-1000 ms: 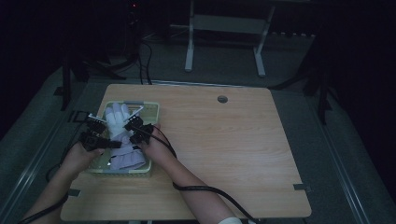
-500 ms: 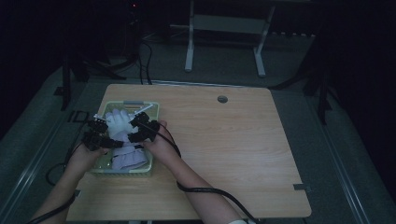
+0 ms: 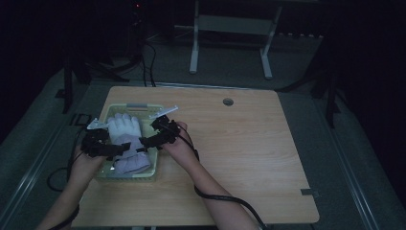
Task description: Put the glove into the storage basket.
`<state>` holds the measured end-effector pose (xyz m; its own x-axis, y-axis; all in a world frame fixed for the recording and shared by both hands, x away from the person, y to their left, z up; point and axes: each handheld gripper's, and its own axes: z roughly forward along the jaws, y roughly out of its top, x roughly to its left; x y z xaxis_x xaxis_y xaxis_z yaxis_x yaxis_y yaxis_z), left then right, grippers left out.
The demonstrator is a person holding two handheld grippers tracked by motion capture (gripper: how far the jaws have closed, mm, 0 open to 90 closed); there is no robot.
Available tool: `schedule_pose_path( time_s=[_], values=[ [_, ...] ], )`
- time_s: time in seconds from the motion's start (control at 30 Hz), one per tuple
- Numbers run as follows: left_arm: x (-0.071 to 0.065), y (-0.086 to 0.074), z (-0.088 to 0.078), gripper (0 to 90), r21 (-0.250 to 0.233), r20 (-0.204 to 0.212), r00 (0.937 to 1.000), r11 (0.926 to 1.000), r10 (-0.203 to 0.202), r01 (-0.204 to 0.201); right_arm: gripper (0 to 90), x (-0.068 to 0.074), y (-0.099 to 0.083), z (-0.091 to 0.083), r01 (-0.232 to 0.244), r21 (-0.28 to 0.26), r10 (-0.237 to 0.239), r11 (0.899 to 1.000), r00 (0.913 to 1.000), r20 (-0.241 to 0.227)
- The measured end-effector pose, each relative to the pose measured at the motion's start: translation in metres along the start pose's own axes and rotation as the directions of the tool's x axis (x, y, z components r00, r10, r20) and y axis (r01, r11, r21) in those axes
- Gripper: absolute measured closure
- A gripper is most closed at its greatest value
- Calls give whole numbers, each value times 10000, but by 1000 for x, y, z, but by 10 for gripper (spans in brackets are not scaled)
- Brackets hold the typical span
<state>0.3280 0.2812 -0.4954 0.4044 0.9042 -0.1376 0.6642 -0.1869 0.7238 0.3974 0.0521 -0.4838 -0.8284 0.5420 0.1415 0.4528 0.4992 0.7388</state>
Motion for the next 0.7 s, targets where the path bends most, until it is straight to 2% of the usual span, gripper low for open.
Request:
schedule_pose_path(
  time_s=[0.13,0.27,0.43,0.47,0.5,0.53,0.7],
  values=[
    [-7,-1,-2,21,-381,235,9995,9990,-206,214,138,-6,-5,-10,41,-41,-41,10000,10000,-64],
    [-17,-1,-3,22,-492,592,9976,9980,-359,389,139,-12,-12,-21,110,-154,-111,9998,9999,-14],
    [-35,1,-2,23,-524,856,9963,9986,111,-66,138,-18,-22,-34,391,160,-396,9991,9988,299],
    [-44,3,-1,24,-615,1006,9947,9980,225,-163,139,-21,-24,-37,364,151,-368,9992,9990,270],
    [-44,3,-1,24,-615,1006,9947,9980,225,-163,139,-21,-24,-37,364,151,-368,9992,9990,270],
    [-48,4,0,24,-619,1004,9945,9978,302,-241,139,-25,-28,-44,265,110,-269,9996,9991,342],
    [-70,6,5,24,-561,1102,9906,9956,815,-756,140,-33,-39,-57,188,31,-189,9998,9994,284]
  ],
)
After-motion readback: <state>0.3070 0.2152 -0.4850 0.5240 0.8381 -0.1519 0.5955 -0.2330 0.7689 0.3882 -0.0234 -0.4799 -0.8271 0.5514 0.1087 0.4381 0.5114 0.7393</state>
